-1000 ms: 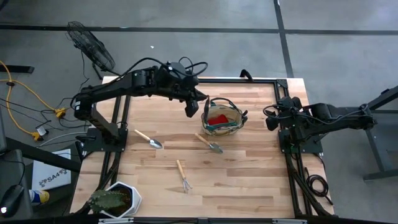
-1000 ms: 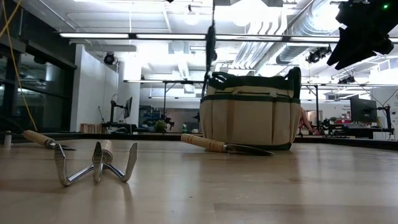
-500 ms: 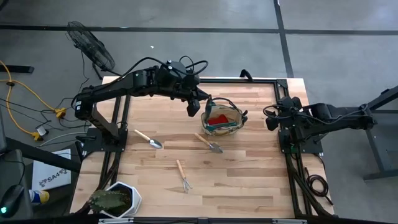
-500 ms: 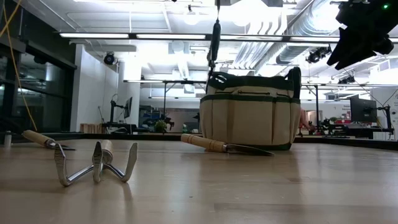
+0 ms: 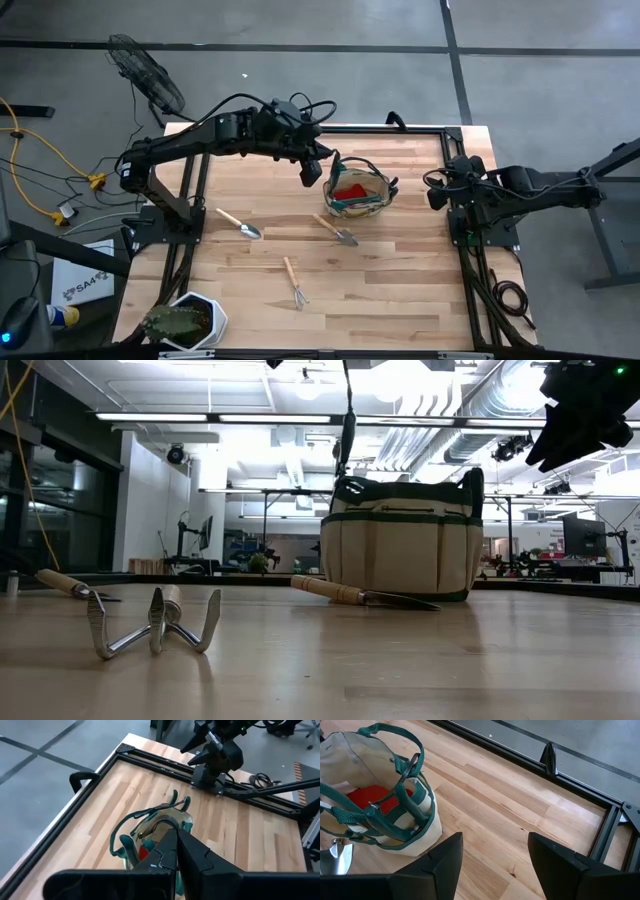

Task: Pick & Place Garden tools in Gardening bag
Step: Put the green shear scissors into the gardening bag

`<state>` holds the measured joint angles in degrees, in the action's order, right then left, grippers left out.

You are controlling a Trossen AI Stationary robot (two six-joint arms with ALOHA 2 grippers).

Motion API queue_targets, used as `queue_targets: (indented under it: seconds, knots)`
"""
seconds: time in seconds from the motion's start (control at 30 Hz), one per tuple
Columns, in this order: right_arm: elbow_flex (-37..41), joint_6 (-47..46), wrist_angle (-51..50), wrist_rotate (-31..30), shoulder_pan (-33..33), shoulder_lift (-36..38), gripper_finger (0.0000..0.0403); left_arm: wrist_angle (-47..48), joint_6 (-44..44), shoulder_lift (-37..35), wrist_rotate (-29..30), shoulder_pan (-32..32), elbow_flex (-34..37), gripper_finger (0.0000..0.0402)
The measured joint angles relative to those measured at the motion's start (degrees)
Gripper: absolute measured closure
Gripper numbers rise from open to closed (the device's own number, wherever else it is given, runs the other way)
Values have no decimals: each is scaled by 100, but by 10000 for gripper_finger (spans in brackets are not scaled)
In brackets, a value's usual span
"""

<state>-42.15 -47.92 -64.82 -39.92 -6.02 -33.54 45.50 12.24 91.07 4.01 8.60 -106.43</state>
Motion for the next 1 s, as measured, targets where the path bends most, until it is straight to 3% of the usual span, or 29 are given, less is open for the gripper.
queue_targets:
  seconds: [1.0]
  knots:
    - [1, -1, -3, -1, 1, 1, 188, 964, 60, -291, 433, -4, 13, 401]
